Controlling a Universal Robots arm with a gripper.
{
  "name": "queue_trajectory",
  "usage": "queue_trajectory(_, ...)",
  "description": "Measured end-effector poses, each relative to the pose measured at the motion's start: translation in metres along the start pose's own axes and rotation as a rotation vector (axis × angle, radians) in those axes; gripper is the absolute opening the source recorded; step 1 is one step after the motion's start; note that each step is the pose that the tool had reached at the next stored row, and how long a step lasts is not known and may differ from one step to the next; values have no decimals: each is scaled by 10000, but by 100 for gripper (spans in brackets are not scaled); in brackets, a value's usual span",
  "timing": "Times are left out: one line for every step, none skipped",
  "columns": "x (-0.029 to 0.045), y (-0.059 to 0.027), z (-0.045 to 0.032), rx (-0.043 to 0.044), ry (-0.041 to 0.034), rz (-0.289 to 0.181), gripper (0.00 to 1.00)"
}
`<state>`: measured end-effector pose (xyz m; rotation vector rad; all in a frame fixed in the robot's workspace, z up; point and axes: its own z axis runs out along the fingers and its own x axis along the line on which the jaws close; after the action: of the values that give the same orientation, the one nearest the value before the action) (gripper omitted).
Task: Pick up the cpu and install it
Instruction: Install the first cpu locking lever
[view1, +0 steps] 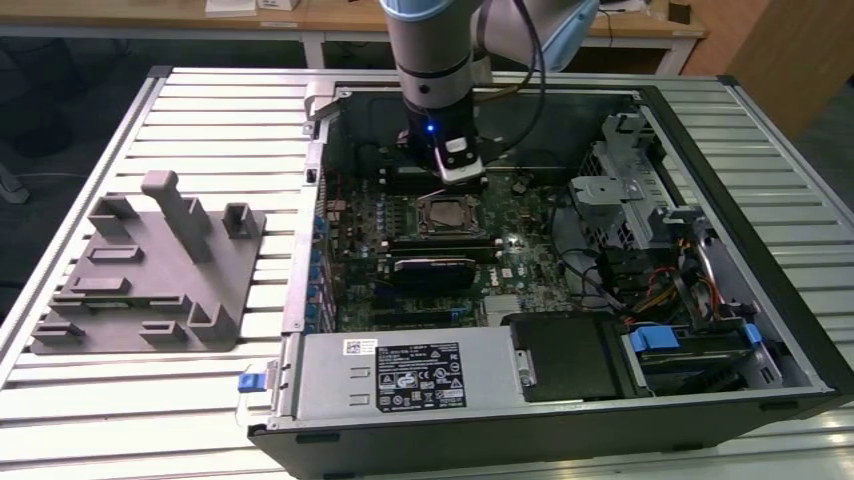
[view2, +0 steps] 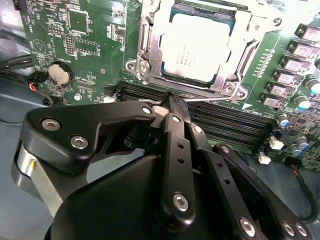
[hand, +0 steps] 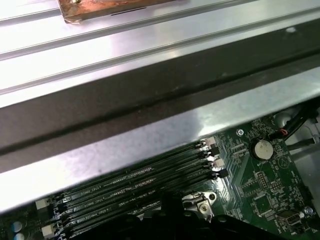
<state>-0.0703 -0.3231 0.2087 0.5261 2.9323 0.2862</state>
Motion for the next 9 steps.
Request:
queue_trajectory(5,1,4,1,-3,10,11)
queue_trajectory(10,2,8,2,-6,21,11)
queue_trajectory(15,4,12,1,-11,33,11)
queue_trajectory(19,5,16,0,-16,44,11)
queue_trajectory(24,8,21,-1,-23,57,11)
queue_trajectory(27,10,26,-2,-31,69,11)
queue_trajectory(31,12,31,-2,-38,81,11)
queue_trajectory(34,14,35,-2,-46,93,11)
queue_trajectory(38,16,39,-1,-54,106,11)
